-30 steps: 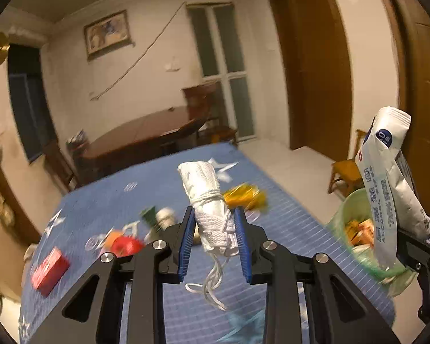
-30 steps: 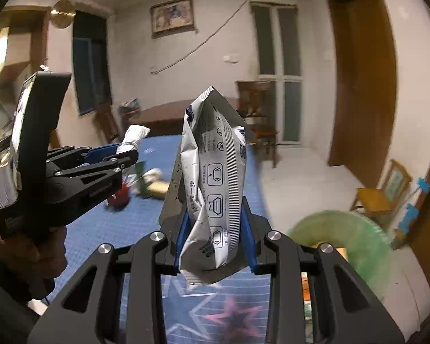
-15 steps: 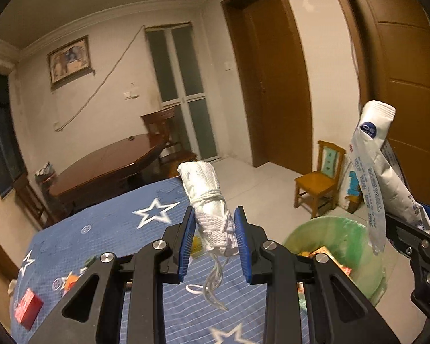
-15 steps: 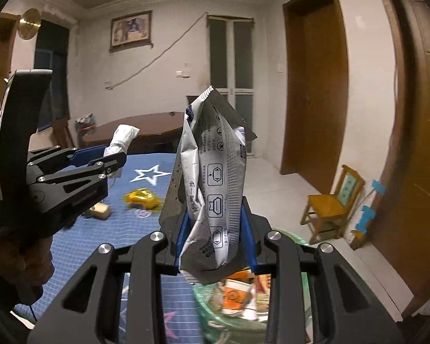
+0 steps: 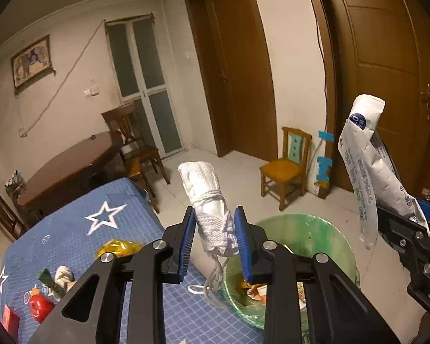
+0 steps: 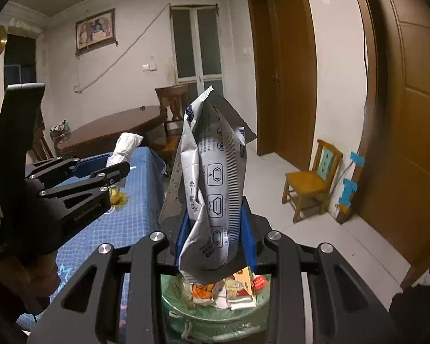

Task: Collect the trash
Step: 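Carry both items over the green bin and open both tools to drop them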

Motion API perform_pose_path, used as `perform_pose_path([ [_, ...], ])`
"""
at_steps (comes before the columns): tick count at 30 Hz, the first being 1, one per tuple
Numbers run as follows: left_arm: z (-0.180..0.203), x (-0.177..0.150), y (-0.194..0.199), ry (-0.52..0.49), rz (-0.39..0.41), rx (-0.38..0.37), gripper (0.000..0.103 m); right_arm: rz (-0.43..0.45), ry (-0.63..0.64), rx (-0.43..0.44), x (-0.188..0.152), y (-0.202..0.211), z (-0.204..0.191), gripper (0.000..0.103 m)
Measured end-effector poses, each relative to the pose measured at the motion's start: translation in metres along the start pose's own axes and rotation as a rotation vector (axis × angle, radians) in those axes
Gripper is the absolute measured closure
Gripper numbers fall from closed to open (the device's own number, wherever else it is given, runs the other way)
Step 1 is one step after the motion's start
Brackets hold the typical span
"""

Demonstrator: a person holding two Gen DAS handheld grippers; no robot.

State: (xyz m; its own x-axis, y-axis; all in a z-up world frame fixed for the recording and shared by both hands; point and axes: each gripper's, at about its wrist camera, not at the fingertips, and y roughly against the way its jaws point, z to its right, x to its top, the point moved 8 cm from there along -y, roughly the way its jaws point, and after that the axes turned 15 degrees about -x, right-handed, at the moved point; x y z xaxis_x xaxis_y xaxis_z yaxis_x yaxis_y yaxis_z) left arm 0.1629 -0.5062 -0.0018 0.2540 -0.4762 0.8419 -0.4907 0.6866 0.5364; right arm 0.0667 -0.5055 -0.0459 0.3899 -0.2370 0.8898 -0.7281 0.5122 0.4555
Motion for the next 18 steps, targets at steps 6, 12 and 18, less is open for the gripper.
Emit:
perform_pose_path([
  [6, 0.0, -0.023, -0.023, 0.01, -0.053, -0.039, 0.073, -0.04, -0.015, -0.006, -0.01, -0.01, 0.008, 0.073],
  [12, -0.005, -0.038, -0.028, 0.005, -0.074, -0.051, 0.073, -0.076, -0.014, -0.015, -0.018, -0.02, 0.013, 0.073],
  [18, -0.009, -0.047, -0.037, 0.001, -0.094, -0.063, 0.073, -0.104, -0.013, -0.015, -0.022, -0.025, 0.012, 0.073],
])
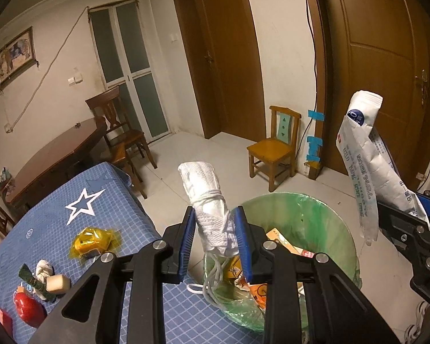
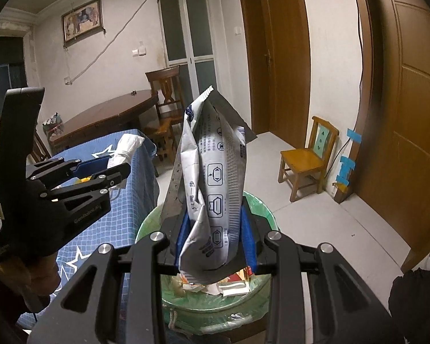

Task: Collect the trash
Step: 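Carry both items over the green bin and open both tools to drop them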

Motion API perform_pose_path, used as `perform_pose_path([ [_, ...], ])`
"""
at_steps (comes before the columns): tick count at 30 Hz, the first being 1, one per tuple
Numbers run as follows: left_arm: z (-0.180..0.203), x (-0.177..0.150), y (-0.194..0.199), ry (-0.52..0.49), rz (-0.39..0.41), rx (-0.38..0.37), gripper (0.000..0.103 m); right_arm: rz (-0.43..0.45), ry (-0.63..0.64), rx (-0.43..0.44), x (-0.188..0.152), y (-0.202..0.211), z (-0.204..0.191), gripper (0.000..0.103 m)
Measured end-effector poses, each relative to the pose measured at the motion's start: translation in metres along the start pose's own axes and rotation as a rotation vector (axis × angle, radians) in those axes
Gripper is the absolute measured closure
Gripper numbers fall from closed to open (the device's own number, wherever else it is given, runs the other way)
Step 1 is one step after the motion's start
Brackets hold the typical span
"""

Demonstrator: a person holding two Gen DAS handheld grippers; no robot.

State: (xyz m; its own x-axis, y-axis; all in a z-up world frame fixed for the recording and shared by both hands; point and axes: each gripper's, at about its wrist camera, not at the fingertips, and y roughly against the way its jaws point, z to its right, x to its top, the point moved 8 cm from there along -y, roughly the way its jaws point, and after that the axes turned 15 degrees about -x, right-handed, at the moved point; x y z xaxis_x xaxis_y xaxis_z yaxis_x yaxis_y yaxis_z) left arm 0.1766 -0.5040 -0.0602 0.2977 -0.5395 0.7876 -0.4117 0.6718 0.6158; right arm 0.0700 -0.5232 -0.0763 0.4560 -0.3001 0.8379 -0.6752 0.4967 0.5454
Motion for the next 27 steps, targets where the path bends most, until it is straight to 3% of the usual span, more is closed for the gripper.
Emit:
perform_pose_path([
  [13, -0.02, -0.009, -0.037, 0.057, -0.072, -0.173, 0.072, -0.053, -0.013, 0.002, -0.001, -0.016, -0.004, 0.071],
  [17, -0.032, -0.014, -0.049, 0.073, -0.089, -0.159, 0.057, -0.07, -0.018, 0.005, -0.003, -0.03, -0.003, 0.065],
  [27, -0.06, -0.023, -0.047, 0.125, -0.097, -0.142, 0.057, -0.075, -0.026, 0.021, -0.009, -0.034, -0.005, 0.065],
])
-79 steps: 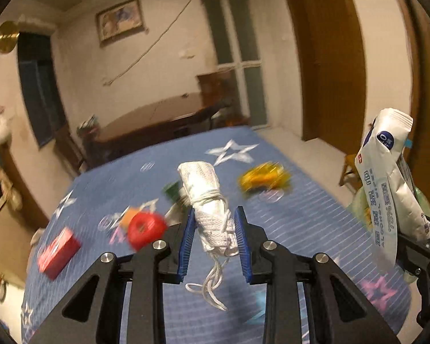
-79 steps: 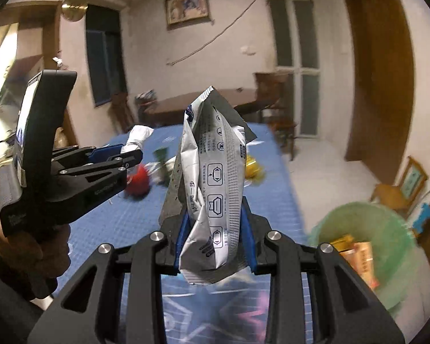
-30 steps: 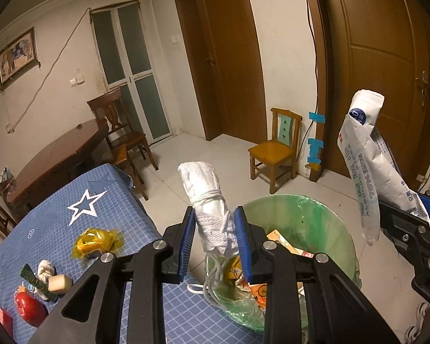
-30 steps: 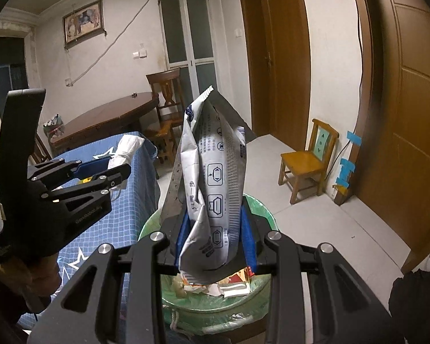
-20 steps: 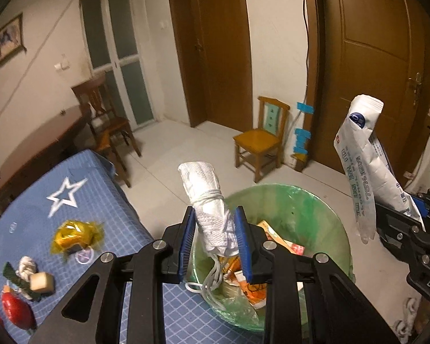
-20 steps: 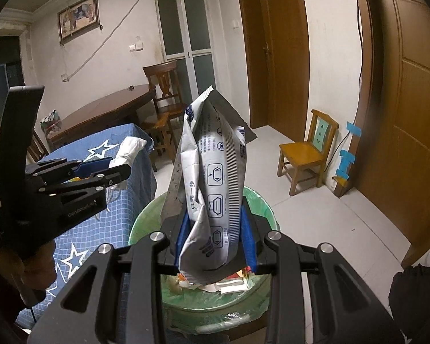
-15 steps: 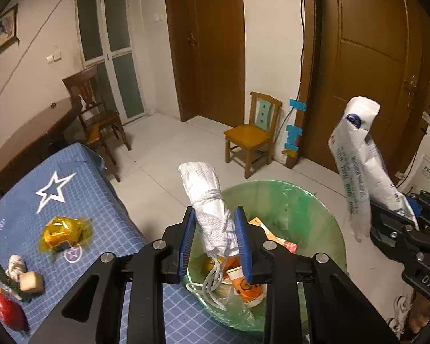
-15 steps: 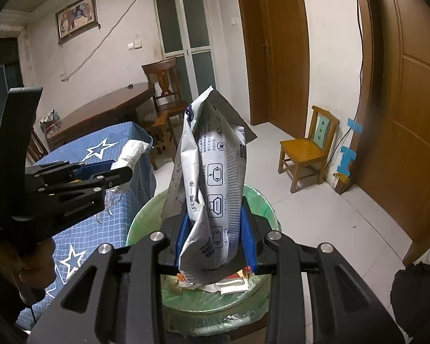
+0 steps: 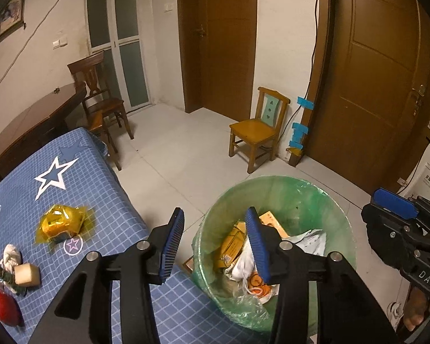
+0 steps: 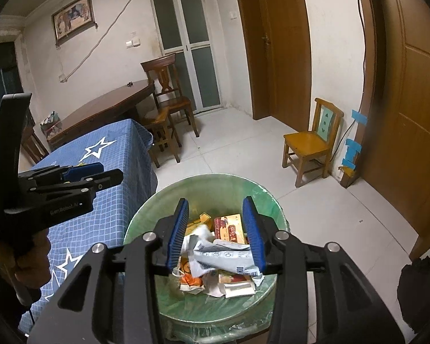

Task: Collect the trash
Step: 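Carry both items over the green bin and open both tools to drop them, then move both tools back over the bed toward the tan sponges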

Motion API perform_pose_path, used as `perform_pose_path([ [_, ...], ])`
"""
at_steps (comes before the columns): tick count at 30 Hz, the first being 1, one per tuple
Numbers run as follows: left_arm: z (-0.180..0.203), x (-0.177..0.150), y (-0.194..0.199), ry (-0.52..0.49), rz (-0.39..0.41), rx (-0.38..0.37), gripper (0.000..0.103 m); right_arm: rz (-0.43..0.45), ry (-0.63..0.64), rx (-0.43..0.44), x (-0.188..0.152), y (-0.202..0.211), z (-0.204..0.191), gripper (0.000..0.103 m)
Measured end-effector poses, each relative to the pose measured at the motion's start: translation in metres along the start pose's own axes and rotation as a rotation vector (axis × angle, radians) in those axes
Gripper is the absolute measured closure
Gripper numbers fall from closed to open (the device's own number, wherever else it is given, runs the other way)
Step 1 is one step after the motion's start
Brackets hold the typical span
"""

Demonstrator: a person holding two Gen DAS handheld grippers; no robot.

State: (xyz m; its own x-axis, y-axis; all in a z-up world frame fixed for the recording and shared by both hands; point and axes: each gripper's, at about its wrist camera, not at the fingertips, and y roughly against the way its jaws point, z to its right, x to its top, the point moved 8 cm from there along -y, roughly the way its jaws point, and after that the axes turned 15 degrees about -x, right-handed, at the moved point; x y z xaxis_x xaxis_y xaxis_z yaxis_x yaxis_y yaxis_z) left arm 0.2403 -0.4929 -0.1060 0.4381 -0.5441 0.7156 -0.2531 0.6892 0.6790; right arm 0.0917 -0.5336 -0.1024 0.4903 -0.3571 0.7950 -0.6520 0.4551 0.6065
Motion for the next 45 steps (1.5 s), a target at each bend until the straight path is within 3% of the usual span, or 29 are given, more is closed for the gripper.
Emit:
perform_pose_path([
  [12, -0.008, -0.022, 0.03, 0.008, 0.022, 0.043, 0.048, 0.028, 0.022, 0.033, 0.004, 0.01, -0.017, 0.065],
  [21, -0.061, -0.06, 0.08, 0.118, 0.057, 0.123, 0.047, 0.025, 0.057, 0.117, -0.002, 0.011, -0.053, 0.065],
  [30, -0.143, -0.116, 0.174, 0.284, 0.134, 0.228, 0.041, -0.028, 0.203, 0.257, -0.027, 0.006, -0.145, 0.064],
  [36, -0.231, -0.152, 0.275, 0.456, 0.241, 0.345, 0.04, 0.002, 0.391, 0.405, -0.04, 0.023, -0.234, 0.059],
  [41, -0.308, -0.177, 0.34, 0.539, 0.237, 0.446, 0.04, 0.063, 0.584, 0.499, -0.046, 0.028, -0.308, 0.039],
  [45, -0.354, -0.191, 0.35, 0.618, 0.203, 0.452, 0.04, 0.082, 0.711, 0.528, -0.049, 0.014, -0.356, 0.031],
])
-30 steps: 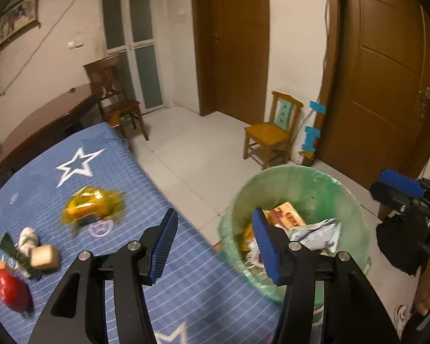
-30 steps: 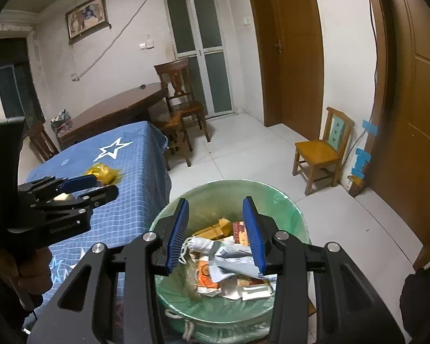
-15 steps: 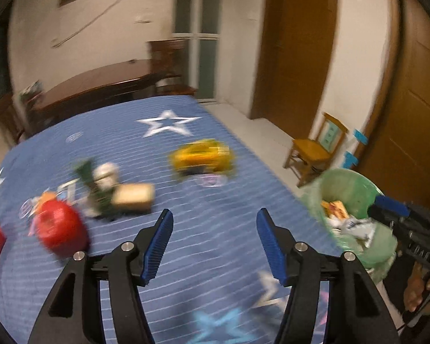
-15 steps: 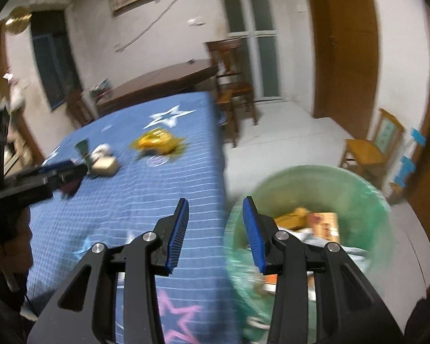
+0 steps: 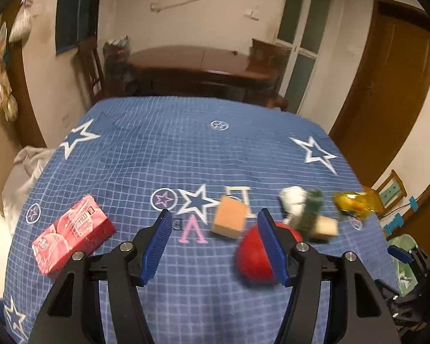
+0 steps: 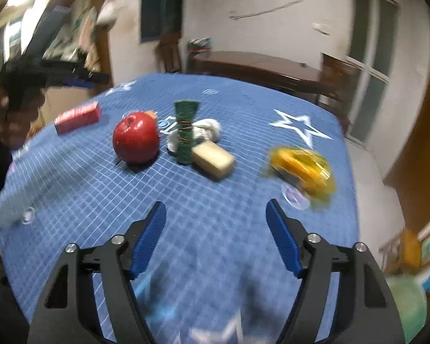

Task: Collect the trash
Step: 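Move both tools back over the bed toward the tan sponges, then grasp the orange-tan sponge with the left tool while the right tool grasps the beige sponge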

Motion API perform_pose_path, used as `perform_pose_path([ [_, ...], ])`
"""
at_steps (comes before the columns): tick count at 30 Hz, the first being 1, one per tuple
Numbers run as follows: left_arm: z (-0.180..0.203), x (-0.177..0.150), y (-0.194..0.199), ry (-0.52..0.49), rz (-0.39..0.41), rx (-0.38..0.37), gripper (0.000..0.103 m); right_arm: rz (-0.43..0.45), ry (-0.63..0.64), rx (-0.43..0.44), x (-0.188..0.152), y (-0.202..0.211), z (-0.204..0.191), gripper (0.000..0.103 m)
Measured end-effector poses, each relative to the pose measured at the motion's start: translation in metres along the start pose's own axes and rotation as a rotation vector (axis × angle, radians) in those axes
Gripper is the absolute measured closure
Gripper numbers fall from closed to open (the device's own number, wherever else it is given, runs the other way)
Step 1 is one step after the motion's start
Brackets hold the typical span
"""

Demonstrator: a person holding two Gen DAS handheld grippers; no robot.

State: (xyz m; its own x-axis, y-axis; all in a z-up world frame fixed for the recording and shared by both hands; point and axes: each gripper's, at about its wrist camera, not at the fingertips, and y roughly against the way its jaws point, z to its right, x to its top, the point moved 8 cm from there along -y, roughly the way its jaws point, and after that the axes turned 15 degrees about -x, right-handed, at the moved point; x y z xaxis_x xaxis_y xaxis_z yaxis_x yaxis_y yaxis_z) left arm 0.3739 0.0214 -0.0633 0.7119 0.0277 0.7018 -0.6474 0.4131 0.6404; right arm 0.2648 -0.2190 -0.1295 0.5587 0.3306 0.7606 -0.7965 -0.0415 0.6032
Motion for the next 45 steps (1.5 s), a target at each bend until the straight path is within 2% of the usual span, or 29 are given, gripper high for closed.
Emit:
perform_pose_path([
  [6, -0.009, 0.005, -0.042, -0.001, -0.054, -0.007, 0.04, -0.044, 0.061, 0.027, 0.019, -0.05, -0.007, 0.028],
  [10, -0.01, 0.007, -0.071, -0.004, -0.09, -0.031, 0.04, -0.059, 0.055, 0.049, 0.023, -0.06, -0.004, 0.026],
  [13, -0.014, 0.006, -0.093, -0.019, -0.114, -0.007, 0.04, -0.063, 0.063, 0.055, 0.026, -0.066, -0.005, 0.025],
  [22, -0.014, -0.002, -0.124, -0.048, -0.179, -0.03, 0.04, -0.101, 0.099, 0.092, 0.029, -0.096, -0.021, 0.025],
  [25, -0.018, -0.003, -0.133, -0.016, -0.198, -0.049, 0.039, -0.128, 0.088, 0.104, 0.027, -0.108, -0.021, 0.026],
  [26, -0.019, -0.004, -0.136, -0.005, -0.205, -0.062, 0.039, -0.141, 0.079, 0.116, 0.025, -0.112, -0.021, 0.036],
  [30, -0.02, -0.005, -0.144, 0.024, -0.223, -0.104, 0.039, -0.154, 0.058, 0.137, 0.021, -0.113, -0.018, 0.061],
  [33, -0.022, -0.007, -0.154, 0.066, -0.254, -0.142, 0.039, -0.162, 0.04, 0.14, 0.019, -0.112, -0.016, 0.064],
  [38, -0.017, -0.007, -0.16, 0.057, -0.273, -0.14, 0.039, -0.163, 0.017, 0.144, 0.017, -0.107, -0.016, 0.068],
  [39, -0.017, -0.007, -0.16, 0.057, -0.268, -0.139, 0.049, -0.162, 0.011, 0.146, 0.015, -0.104, -0.016, 0.069],
  [40, -0.015, -0.008, -0.159, 0.064, -0.263, -0.174, 0.058, -0.16, 0.004, 0.149, 0.016, -0.102, -0.015, 0.069],
  [41, -0.015, -0.007, -0.156, 0.072, -0.254, -0.18, 0.059, -0.153, -0.009, 0.15, 0.016, -0.099, -0.014, 0.07],
  [45, -0.025, -0.003, -0.145, 0.084, -0.188, -0.122, 0.065, -0.131, -0.059, 0.138, 0.013, -0.087, -0.011, 0.072],
])
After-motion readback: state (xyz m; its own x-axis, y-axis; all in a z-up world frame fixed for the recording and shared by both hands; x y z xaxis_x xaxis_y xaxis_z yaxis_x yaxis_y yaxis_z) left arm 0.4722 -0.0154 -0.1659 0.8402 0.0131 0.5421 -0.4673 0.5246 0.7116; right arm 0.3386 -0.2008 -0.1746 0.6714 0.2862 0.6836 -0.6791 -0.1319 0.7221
